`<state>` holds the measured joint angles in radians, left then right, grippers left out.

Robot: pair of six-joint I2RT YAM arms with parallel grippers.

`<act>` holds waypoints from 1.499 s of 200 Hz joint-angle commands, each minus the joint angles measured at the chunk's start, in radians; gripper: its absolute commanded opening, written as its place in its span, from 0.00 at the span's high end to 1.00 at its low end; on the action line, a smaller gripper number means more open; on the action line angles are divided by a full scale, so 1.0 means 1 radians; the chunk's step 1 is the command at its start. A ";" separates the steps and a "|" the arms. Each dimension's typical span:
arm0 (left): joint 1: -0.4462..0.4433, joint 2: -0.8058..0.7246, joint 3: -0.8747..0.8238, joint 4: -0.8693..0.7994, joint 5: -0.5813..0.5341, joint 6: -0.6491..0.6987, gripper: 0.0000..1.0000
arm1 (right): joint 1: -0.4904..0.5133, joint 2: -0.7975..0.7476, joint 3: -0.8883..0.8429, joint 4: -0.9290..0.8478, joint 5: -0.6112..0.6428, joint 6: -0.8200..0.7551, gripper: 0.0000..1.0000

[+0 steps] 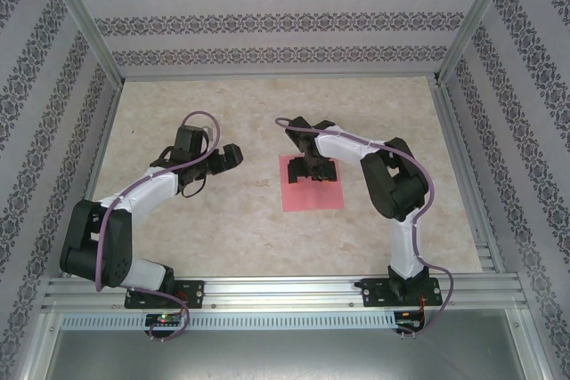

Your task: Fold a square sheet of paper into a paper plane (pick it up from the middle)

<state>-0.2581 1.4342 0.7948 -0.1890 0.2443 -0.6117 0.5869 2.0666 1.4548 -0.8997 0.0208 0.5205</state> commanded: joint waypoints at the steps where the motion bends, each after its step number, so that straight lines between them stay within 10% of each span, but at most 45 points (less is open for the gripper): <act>1: -0.016 0.011 0.023 -0.009 -0.018 -0.009 0.00 | -0.013 0.088 -0.073 0.029 -0.001 -0.010 0.13; 82: -0.039 0.022 0.025 -0.015 -0.001 -0.023 0.01 | -0.030 -0.080 -0.113 0.139 -0.114 -0.001 0.49; 130: -0.069 0.030 -0.018 0.093 0.080 -0.075 0.13 | -0.029 -0.273 -0.259 0.434 -0.408 0.089 0.73; 182: -0.130 0.047 -0.056 0.264 0.160 -0.143 0.21 | -0.034 -0.406 -0.449 0.828 -0.623 0.233 0.72; 263: -0.249 0.185 -0.024 0.383 0.123 -0.211 0.33 | -0.060 -0.281 -0.464 0.675 -0.430 0.113 0.64; 300: -0.271 0.205 0.002 0.345 0.083 -0.197 0.34 | -0.064 -0.293 -0.430 0.532 -0.290 0.053 0.39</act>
<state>-0.5114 1.6325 0.7547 0.1341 0.3660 -0.8028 0.5312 1.7794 0.9920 -0.2558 -0.3992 0.6388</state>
